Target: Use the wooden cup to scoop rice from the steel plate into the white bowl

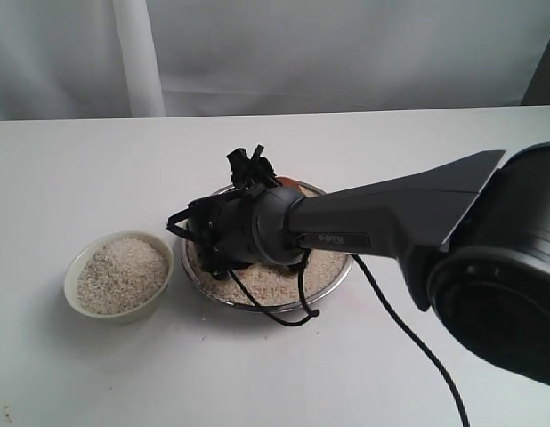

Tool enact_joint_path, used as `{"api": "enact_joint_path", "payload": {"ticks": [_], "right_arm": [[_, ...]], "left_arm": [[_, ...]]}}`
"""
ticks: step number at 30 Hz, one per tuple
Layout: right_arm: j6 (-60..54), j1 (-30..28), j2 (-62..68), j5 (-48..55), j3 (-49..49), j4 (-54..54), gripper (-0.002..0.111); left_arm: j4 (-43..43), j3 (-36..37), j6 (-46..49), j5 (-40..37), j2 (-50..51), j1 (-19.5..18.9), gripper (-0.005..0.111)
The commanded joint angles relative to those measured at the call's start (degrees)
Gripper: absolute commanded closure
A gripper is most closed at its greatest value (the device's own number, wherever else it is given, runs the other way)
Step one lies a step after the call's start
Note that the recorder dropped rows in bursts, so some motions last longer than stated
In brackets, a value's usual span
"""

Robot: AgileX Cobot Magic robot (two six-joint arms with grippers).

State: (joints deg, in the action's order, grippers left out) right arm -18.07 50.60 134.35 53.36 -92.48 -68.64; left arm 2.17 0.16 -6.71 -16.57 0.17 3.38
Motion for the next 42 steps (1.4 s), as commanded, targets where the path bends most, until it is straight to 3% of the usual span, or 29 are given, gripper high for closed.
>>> {"api": "enact_joint_path", "payload": {"ticks": [1,17,42], "right_arm": [[0.0,0.3,-1.4,-0.4,0.0,4.3,0.108],[1.0,0.2,-4.1,-1.7,0.0,17.0,0.108],[16.8,-3.9,-7.4,-11.7,2.4,28.1,0.108]], "left_arm": [[-0.3,-0.2,-0.3,0.2,-0.2,0.2,0.107],[-0.3,-0.2,-0.2,0.2,-0.2,0.2,0.107],[-0.3,-0.2,-0.4,0.2,-0.2,0.2,0.107]]}}
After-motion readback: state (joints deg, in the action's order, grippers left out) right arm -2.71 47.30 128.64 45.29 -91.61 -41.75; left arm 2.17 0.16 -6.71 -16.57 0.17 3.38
